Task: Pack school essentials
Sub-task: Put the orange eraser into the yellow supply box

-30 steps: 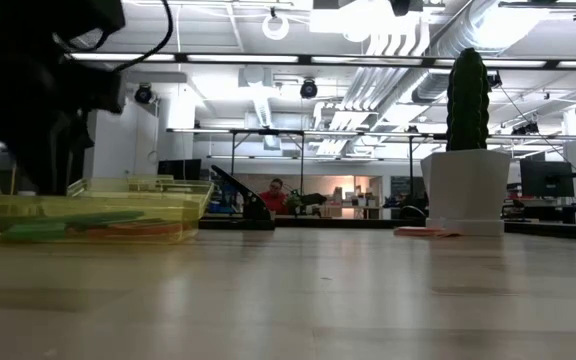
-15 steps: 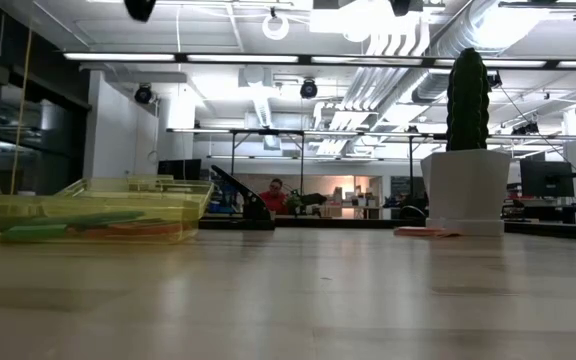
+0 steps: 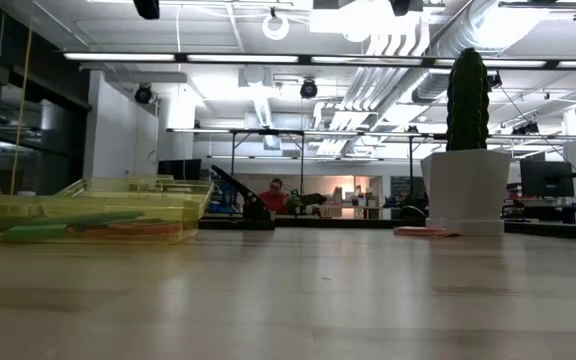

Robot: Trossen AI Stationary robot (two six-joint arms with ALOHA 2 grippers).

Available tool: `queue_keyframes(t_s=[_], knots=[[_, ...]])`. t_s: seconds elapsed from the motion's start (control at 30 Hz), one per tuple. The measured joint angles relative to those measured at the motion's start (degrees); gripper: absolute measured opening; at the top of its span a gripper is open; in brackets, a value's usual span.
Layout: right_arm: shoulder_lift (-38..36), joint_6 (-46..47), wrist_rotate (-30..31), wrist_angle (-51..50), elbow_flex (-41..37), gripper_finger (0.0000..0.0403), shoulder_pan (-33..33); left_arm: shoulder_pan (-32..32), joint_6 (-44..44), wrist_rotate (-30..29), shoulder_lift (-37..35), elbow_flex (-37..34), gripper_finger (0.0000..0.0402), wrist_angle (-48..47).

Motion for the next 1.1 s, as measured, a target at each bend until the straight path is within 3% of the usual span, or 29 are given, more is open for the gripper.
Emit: queue_keyframes(t_s=[0.6,0.77,1.1], knots=[[0.00,0.00,0.00,0.02,0.02,0.0158,0.00,-0.11,2.00,-1.48,0.01,0.02,0.0158,-2.77],[0.00,0.03,0.00,0.02,0.02,0.0158,0.00,-1.01,-5.01,-1.39,1.71,1.72,0.0158,-13.94],[0.00,1.71,0.25,-2.72,0.02,0.0158,-0.04,-11.85,-11.71,7.50,14.57,17.11,0.0158,-48.33]])
